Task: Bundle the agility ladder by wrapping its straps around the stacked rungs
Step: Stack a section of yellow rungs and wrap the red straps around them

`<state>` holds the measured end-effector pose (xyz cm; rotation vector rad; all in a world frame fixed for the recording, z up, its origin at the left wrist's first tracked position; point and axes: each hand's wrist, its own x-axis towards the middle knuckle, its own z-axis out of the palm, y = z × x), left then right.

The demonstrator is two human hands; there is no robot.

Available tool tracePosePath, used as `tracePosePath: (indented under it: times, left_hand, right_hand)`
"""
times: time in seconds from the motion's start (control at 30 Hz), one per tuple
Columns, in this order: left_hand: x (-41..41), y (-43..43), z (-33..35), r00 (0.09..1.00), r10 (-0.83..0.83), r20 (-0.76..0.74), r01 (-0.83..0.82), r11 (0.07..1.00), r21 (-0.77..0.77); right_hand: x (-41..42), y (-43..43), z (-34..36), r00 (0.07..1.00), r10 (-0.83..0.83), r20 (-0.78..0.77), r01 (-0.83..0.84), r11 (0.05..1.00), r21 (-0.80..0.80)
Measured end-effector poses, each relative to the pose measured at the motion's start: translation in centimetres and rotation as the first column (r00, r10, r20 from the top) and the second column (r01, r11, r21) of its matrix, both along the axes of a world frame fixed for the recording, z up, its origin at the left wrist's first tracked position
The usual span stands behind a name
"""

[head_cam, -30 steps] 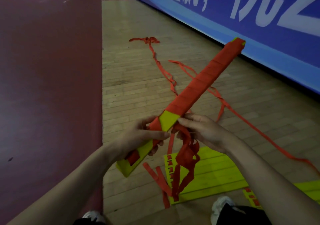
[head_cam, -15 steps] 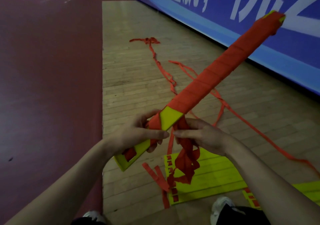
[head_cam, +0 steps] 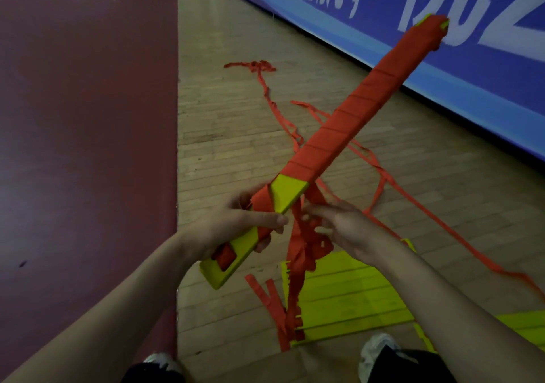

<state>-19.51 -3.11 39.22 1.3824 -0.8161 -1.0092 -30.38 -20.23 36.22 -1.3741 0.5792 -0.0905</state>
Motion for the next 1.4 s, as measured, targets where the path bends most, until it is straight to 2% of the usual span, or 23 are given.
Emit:
tracePosePath:
  times: [0.07, 0.13, 0.23, 0.33, 0.43, 0.5, 0.57, 0.63, 0.7, 0.8, 0.9, 0.97, 1.03, 1.07, 1.13, 1.17, 1.2, 1.23, 1.27, 1.3, 1.33, 1.37, 1.4]
  left_hand:
    - [0.3, 0.1, 0.0, 0.999, 0.036, 0.036, -0.037, 0.999, 0.028]
    - [0.7, 0.2, -0.3, 0.995, 0.07, 0.072, -0.074, 0.996, 0.054]
    - [0.9, 0.2, -1.0, 0.988, 0.112, 0.104, -0.122, 0.988, 0.093]
    - [0.9, 0.6, -1.5, 0.988, 0.115, 0.103, -0.125, 0.987, 0.098]
    - [0.5, 0.8, -1.3, 0.996, 0.086, 0.03, -0.088, 0.993, 0.074]
    - [0.0, 0.7, -1.0, 0.996, 0.069, -0.055, -0.068, 0.997, 0.033]
    - [-0.4, 0.4, -0.7, 0.992, 0.057, -0.111, -0.06, 0.998, -0.018]
    - [-0.6, 0.2, -0.4, 0.991, 0.057, -0.121, -0.063, 0.997, -0.05]
    - [-0.5, 0.1, -0.2, 0.992, 0.081, -0.094, -0.087, 0.995, -0.059]
    - [0.7, 0.2, -1.0, 0.983, 0.179, 0.026, -0.178, 0.984, -0.027]
    - [1.6, 0.4, -2.1, 0.94, 0.236, 0.245, -0.245, 0.97, 0.006]
    - [2.0, 0.5, -2.6, 0.897, 0.234, 0.374, -0.263, 0.965, 0.027]
    - [2.3, 0.7, -3.1, 0.861, 0.232, 0.454, -0.287, 0.956, 0.057]
    - [2.3, 0.8, -3.3, 0.844, 0.234, 0.482, -0.308, 0.948, 0.078]
    - [2.3, 0.7, -3.5, 0.795, 0.246, 0.555, -0.364, 0.925, 0.112]
    - [2.2, 0.6, -3.5, 0.752, 0.24, 0.614, -0.395, 0.91, 0.127]
    - [2.0, 0.5, -3.4, 0.694, 0.221, 0.685, -0.426, 0.894, 0.142]
    - [1.9, 0.4, -3.3, 0.63, 0.194, 0.752, -0.453, 0.878, 0.154]
    - [1.7, 0.5, -3.1, 0.582, 0.169, 0.795, -0.474, 0.866, 0.162]
    - [1.7, 0.5, -3.0, 0.558, 0.154, 0.815, -0.483, 0.86, 0.168]
    - [1.5, 0.5, -3.1, 0.551, 0.142, 0.823, -0.482, 0.858, 0.175]
    - [1.4, 0.5, -3.2, 0.546, 0.134, 0.827, -0.481, 0.858, 0.179]
    - [1.2, 0.3, -3.3, 0.543, 0.128, 0.83, -0.483, 0.857, 0.183]
  right_hand:
    - [0.5, -1.2, -0.3, 0.965, -0.262, 0.021, 0.262, 0.965, -0.029]
    - [0.5, -2.5, -0.5, 0.928, -0.369, 0.044, 0.37, 0.907, -0.201]
    - [0.0, -3.3, -1.3, 0.959, -0.275, -0.063, 0.172, 0.749, -0.64]
    - [-0.1, -3.0, -2.3, 0.962, -0.155, -0.226, -0.069, 0.661, -0.748]
    - [-0.4, -1.9, -3.0, 0.957, -0.019, -0.29, -0.167, 0.782, -0.6]
    - [-0.6, -1.2, -3.8, 0.945, 0.061, -0.322, -0.246, 0.782, -0.573]
    - [-0.2, -0.7, -4.1, 0.942, 0.056, -0.33, -0.242, 0.797, -0.554]
    - [0.2, -0.9, -4.4, 0.969, -0.028, -0.247, -0.079, 0.906, -0.415]
    - [0.4, -1.6, -4.3, 0.965, -0.187, -0.183, 0.157, 0.973, -0.17]
    - [0.4, -2.8, -4.0, 0.929, -0.323, -0.182, 0.351, 0.924, 0.153]
    - [0.5, -3.5, -3.6, 0.91, -0.383, -0.158, 0.411, 0.884, 0.223]
    - [0.5, -3.7, -3.0, 0.909, -0.399, -0.121, 0.409, 0.909, 0.079]
    - [-0.1, -3.7, -2.2, 0.95, -0.271, -0.154, 0.213, 0.926, -0.313]
    - [-0.4, -3.8, -1.9, 0.949, -0.184, -0.257, 0.029, 0.861, -0.508]
    - [-1.0, -4.0, -1.9, 0.859, -0.17, -0.484, -0.292, 0.613, -0.734]
    - [-1.2, -4.1, -2.0, 0.841, -0.24, -0.486, -0.321, 0.5, -0.804]
    - [-1.2, -4.2, -2.1, 0.855, -0.293, -0.427, -0.271, 0.45, -0.851]
    - [-0.9, -4.4, -2.4, 0.889, -0.313, -0.335, -0.152, 0.489, -0.859]
    - [-0.6, -4.8, -2.6, 0.92, -0.33, -0.211, 0.045, 0.624, -0.78]
    - [-0.1, -5.0, -2.5, 0.927, -0.362, -0.098, 0.255, 0.8, -0.542]
    - [0.2, -5.1, -2.5, 0.909, -0.417, -0.021, 0.404, 0.89, -0.21]
    - [0.3, -5.2, -2.6, 0.887, -0.461, 0.005, 0.459, 0.884, 0.082]
    - [0.2, -5.3, -2.5, 0.887, -0.463, 0.007, 0.446, 0.858, 0.257]
